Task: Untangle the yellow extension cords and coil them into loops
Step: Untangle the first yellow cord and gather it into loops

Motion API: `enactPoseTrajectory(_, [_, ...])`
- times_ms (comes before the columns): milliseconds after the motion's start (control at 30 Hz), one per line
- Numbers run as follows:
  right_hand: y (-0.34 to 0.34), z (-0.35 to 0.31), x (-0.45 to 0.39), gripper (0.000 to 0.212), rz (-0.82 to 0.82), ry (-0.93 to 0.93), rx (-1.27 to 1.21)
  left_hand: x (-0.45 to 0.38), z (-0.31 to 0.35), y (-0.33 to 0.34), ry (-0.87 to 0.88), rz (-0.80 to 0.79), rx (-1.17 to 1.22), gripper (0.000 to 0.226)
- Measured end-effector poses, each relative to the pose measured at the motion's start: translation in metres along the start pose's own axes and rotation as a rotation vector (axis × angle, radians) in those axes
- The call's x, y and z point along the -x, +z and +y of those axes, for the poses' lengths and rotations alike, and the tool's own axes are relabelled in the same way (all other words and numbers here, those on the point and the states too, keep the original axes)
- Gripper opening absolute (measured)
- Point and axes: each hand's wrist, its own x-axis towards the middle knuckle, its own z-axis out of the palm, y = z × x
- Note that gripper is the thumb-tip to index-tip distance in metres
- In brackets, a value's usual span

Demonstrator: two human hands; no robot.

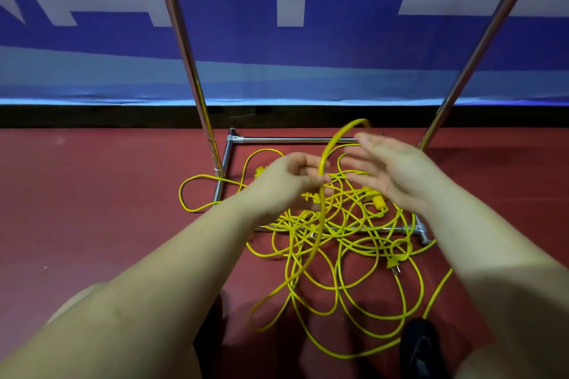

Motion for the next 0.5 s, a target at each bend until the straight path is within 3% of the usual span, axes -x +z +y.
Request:
enactPoseTrajectory(133, [0.013, 0.02, 0.013, 0.016, -0.366, 0.174, 0.465, -0.007, 0.009, -0.009, 0.051, 0.176, 0.395, 0.014])
enactPoseTrajectory(233, [0.018, 0.021, 0.014, 0.014, -0.373, 0.151, 0.48, -0.011, 0.012, -0.015, 0.084, 0.226, 0.532, 0.019])
enactPoseTrajectory(333, [0.012, 0.015, 0.009, 0.013, -0.211, 0.078, 0.317, -0.009, 0.01, -0.011, 0.019, 0.165, 0.33, 0.027])
enactPoseTrajectory(500, [0.0, 0.005, -0.001, 0.013, 0.021, -0.002, -0.123, -0.004, -0.012, 0.001, -0.161, -0.116, -0.273, 0.022])
